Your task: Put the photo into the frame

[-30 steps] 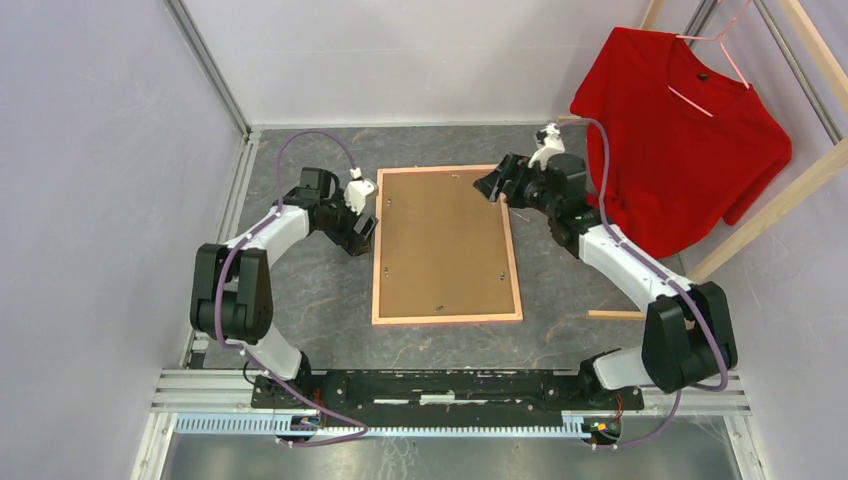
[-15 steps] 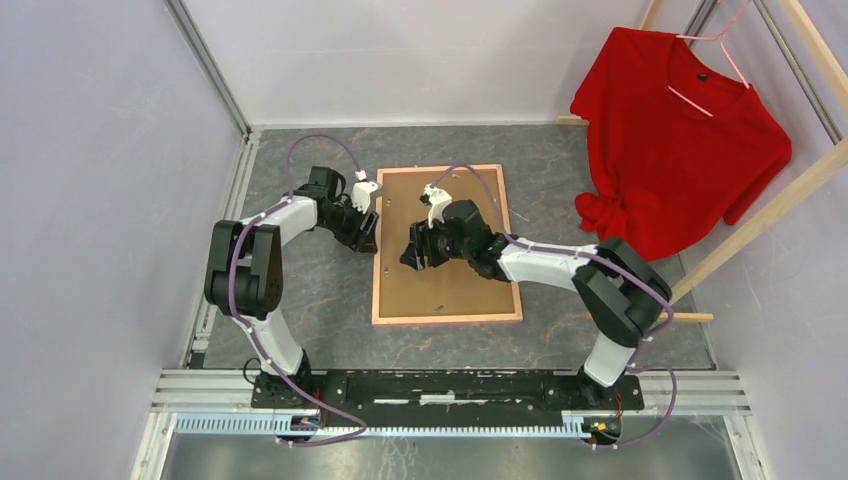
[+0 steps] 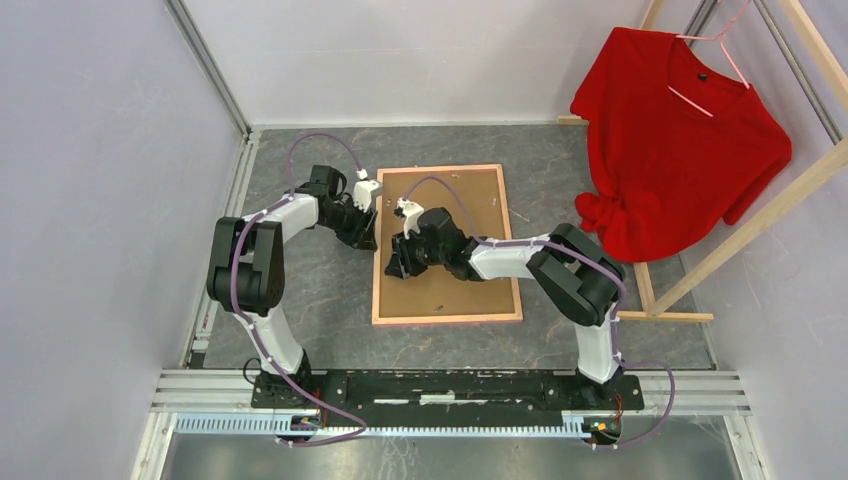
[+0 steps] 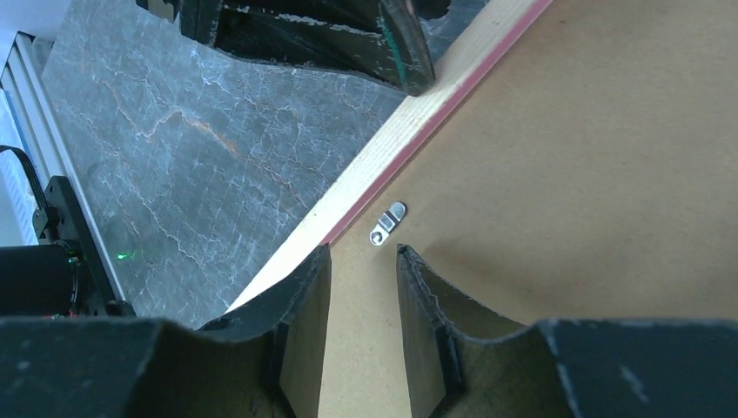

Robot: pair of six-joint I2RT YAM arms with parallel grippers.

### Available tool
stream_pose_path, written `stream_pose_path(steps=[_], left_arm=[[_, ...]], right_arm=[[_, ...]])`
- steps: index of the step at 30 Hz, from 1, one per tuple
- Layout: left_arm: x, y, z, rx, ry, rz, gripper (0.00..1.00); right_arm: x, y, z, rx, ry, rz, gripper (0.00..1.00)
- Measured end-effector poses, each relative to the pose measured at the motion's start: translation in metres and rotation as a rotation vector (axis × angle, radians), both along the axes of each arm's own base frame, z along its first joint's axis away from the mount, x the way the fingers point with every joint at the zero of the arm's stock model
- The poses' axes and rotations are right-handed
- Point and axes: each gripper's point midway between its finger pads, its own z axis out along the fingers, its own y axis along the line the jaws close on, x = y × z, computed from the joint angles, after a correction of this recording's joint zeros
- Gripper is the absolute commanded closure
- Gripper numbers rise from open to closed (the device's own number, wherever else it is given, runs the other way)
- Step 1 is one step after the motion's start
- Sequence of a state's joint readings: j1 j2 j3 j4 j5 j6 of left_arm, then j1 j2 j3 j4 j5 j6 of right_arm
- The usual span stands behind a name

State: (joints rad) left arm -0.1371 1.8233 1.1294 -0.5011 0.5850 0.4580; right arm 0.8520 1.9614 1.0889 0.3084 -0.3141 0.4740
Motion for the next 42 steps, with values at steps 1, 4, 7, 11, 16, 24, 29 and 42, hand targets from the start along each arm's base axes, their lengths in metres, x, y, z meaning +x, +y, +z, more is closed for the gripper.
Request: stream_pose_path(steps=[1, 4, 7, 11, 16, 24, 29, 42], left_arm=[[0.0, 0.0, 0.0, 0.0, 0.0, 0.0, 0.54], [0.0, 0.0, 0.0, -0.001, 0.002, 0.0, 0.55], [0.0, 0.0, 0.0, 0.0, 0.003, 0.0, 0.56], [0.0, 0.0, 0.0, 0.0, 0.007, -0.001, 0.58], [-0.001, 0.0, 0.001, 0.0, 0.011, 0.0, 0.59], [-0.001, 0.0, 0.0, 0.001, 0.011, -0.001, 0.6], [-0.001, 0.0, 0.0, 0.002, 0.011, 0.0, 0.6], [-0.001, 0.001, 0.0, 0.005, 0.018, 0.001, 0.61]], right_arm=[[-0.001, 0.002, -0.001, -0.001, 0.001, 0.005, 0.61], [-0.002, 0.006, -0.005, -0.006, 0.005, 0.01, 0.61], [-0.002, 0.007, -0.008, -0.013, 0.007, 0.01, 0.61], [-0.002, 0.005, -0.012, -0.024, 0.011, 0.004, 0.61], [0.001, 0.01, -0.014, -0.019, 0.009, 0.004, 0.61], [0.004, 0.017, -0.014, 0.005, 0.01, 0.008, 0.62], [0.004, 0.018, -0.014, 0.015, 0.02, 0.011, 0.63], [0.003, 0.019, -0.014, 0.042, 0.055, 0.016, 0.67]])
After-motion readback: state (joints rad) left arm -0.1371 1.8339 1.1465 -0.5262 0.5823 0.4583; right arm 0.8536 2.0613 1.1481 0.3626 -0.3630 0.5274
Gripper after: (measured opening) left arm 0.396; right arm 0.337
